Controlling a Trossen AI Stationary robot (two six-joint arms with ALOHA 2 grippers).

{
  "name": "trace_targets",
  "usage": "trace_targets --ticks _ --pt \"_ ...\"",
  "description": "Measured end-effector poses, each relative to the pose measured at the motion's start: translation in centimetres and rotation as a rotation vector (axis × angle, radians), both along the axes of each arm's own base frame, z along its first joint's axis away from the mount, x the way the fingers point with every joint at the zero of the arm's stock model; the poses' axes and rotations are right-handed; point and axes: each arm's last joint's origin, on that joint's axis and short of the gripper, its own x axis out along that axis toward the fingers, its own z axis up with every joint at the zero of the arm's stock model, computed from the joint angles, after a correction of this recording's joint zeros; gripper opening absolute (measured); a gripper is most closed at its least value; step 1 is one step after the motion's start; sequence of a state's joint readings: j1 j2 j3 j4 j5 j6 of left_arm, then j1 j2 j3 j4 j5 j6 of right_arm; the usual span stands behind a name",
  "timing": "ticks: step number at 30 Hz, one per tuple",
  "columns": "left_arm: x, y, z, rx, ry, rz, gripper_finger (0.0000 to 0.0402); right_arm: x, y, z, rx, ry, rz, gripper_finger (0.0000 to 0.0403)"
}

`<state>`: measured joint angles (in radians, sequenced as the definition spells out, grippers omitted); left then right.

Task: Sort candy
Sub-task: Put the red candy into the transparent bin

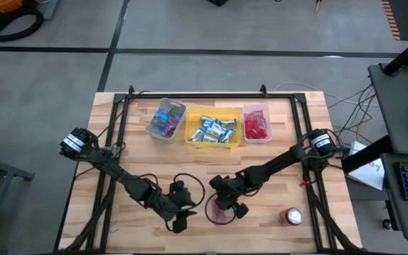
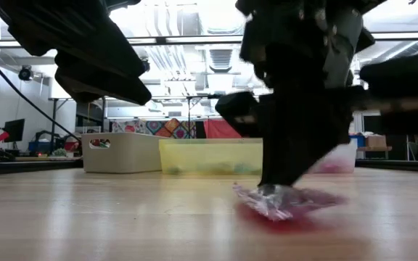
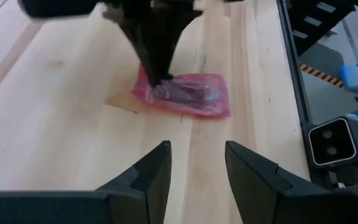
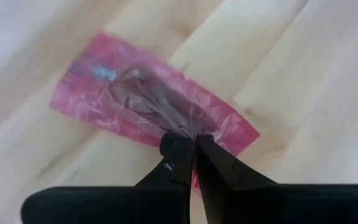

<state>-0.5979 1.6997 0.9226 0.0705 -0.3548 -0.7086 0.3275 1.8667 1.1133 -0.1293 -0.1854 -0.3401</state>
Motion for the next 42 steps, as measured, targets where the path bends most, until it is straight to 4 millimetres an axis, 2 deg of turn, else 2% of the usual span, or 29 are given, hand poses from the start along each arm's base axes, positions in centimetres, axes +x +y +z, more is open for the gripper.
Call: trace_targets --ticks 5,14,20,29,32,37,42 --pt "0.0 0.0 0.0 0.001 -0.003 0.004 0.0135 0.0 -0.1 2.0 0.015 -0.069 -0.037 0.0010" --pt "-0.1 0.0 0.1 0.013 0.003 -0.005 0.0135 -0.8 -0.5 3.7 0.022 -0.080 -0.127 0.0009" --pt "-0.8 0.4 1.2 0.043 0.010 -0.024 0.0135 -1.3 -0.9 4.6 0.035 -0.063 -0.265 0.0009" --pt "-2.2 1.6 3.6 0.113 0.003 -0.009 0.0135 -2.0 -1.8 4.2 -0.062 -0.009 -0.515 0.0009" --pt "-2.5 1.9 4.2 0.135 -0.013 0.004 0.0135 -2.4 -2.1 3.9 -0.074 0.021 -0.677 0.0009" --pt "-2.6 2.1 4.4 0.205 -0.030 0.010 0.0135 -3.1 -2.7 3.6 -0.088 0.040 -0.920 0.0009" --pt "-2.8 2.3 4.1 0.266 -0.007 0.033 0.0135 -3.6 -2.9 4.0 -0.049 0.034 -0.990 0.0009"
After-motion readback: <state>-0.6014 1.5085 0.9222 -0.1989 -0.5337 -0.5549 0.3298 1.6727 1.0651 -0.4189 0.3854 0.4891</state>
